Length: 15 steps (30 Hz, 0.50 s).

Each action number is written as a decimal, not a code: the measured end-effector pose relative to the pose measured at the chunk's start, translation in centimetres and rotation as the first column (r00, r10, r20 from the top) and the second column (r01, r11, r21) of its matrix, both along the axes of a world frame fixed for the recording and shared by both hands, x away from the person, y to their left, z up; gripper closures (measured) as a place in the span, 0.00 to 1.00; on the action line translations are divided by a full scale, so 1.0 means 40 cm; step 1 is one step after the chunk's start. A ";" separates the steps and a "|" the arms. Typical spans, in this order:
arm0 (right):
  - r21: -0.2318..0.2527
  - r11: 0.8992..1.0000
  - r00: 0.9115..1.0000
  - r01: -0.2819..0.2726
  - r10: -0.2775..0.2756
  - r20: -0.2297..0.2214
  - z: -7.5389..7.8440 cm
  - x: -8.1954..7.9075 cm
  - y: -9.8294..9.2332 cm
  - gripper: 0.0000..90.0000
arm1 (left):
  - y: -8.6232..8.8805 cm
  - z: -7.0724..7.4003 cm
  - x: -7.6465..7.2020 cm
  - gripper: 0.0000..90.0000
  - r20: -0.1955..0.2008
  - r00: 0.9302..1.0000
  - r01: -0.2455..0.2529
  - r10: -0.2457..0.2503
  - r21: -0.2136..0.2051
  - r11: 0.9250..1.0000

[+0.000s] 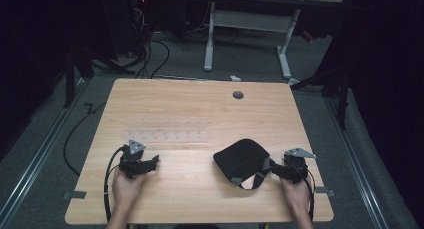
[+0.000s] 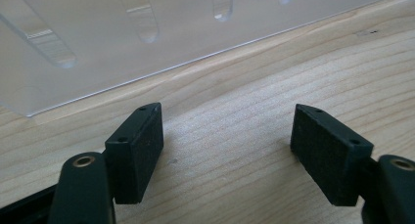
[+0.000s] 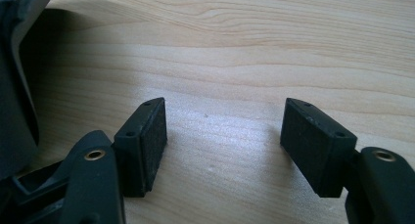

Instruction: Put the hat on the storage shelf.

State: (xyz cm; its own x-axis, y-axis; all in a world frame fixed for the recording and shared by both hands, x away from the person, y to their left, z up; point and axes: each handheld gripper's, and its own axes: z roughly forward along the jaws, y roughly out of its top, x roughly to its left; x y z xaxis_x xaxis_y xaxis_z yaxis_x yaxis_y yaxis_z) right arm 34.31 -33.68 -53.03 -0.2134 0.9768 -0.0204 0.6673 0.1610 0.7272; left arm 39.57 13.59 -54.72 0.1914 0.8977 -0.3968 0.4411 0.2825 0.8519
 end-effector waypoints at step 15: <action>0.063 0.998 0.999 -0.006 0.003 0.051 0.029 -0.034 -0.014 0.44 | -0.002 0.000 0.000 0.31 0.001 1.000 -0.005 0.005 0.003 1.000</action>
